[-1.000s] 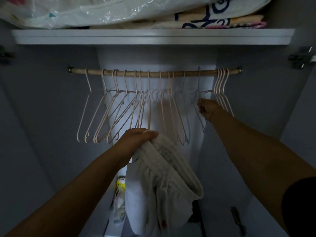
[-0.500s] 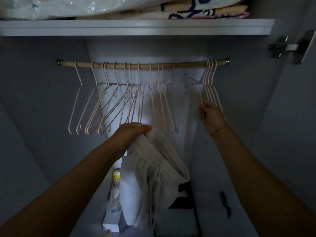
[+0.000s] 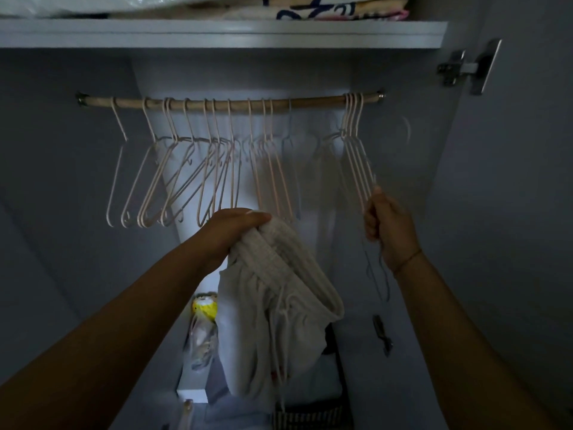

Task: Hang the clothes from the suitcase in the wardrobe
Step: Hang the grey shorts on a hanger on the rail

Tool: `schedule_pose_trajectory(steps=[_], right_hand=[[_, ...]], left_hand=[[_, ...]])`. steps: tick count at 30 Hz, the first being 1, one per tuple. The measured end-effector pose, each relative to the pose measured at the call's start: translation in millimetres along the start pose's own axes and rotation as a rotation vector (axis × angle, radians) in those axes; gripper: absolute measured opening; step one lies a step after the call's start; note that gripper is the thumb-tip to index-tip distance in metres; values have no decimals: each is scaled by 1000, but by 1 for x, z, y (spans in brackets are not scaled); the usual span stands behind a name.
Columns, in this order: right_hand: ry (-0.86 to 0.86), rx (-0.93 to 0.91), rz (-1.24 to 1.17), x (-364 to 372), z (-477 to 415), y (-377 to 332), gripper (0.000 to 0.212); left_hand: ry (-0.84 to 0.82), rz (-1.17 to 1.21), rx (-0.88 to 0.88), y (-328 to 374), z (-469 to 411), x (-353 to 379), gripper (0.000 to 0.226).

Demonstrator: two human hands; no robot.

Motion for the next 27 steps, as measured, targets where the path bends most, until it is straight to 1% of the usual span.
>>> schedule_pose_trajectory(steps=[2, 5, 7, 10, 12, 14, 18, 23, 27], right_hand=[[9, 9, 32, -1, 6, -4, 32], [28, 33, 47, -2, 13, -3, 31], [62, 37, 88, -4, 18, -3, 33], [143, 49, 99, -8, 30, -8, 43], [218, 42, 80, -11, 38, -13, 46], [291, 22, 37, -15, 45, -15, 45], [365, 5, -50, -19, 50, -16, 41], [331, -43, -175, -18, 53, -27, 40], [208, -14, -364, -3, 54, -36, 41]], left_hand=[[-14, -22, 0, 2, 3, 3, 27], [-18, -13, -8, 3, 6, 5, 25], [-20, 11, -7, 4, 8, 5, 24], [-15, 17, -9, 5, 11, 3, 24], [-15, 13, -11, 4, 12, 0, 27], [-21, 10, -12, 2, 13, -1, 29], [-51, 4, -15, -4, 13, 1, 29], [-68, -17, -13, -10, 11, 6, 26], [-72, 8, -25, -12, 10, 8, 30]])
Point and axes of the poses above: each hand's wrist, its own z-axis away from the middle knuckle, its own x-axis out of the palm, y = z × x, the point moved 6 cm from there along -z, towards the middle knuckle, and after that the axes turned 4 degrees about x, right-handed, at the moved point
